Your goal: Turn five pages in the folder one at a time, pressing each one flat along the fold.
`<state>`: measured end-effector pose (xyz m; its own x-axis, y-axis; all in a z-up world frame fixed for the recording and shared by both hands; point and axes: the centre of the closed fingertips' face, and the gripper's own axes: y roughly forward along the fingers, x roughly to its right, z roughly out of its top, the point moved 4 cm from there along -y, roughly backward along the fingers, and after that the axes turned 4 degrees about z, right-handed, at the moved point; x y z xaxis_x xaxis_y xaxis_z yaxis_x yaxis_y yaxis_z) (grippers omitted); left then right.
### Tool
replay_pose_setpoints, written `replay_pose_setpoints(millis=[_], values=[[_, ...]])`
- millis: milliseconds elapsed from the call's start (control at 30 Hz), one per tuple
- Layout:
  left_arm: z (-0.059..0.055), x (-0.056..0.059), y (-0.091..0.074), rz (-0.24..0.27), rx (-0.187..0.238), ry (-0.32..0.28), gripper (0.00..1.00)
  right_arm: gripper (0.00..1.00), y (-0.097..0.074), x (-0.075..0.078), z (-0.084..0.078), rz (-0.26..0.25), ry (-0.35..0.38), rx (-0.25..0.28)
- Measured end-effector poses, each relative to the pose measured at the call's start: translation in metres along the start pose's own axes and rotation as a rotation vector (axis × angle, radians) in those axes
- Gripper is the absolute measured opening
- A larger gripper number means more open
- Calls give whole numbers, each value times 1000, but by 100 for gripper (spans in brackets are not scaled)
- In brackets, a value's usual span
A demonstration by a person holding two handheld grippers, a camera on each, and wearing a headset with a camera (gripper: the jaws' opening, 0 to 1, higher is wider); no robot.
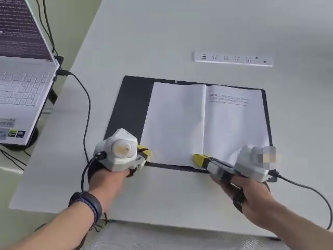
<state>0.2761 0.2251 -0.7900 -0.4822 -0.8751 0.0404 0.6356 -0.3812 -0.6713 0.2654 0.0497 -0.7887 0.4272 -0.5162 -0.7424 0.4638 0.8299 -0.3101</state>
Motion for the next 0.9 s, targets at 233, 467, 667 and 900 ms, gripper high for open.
replay_pose_setpoints(millis=[233,467,667,900], values=[[0,0,1,2,-6,-8,1,0,-4,-2,-3,-12,3,-9],[2,2,0,-14,-33,-9,4,0,-8,-5,-6,-3,-4,-31],[3,7,-1,-41,-60,-28,11,0,-19,-9,2,4,-10,-19],[6,12,-5,-56,-71,-37,18,6,-33,-11,7,10,-49,-29]])
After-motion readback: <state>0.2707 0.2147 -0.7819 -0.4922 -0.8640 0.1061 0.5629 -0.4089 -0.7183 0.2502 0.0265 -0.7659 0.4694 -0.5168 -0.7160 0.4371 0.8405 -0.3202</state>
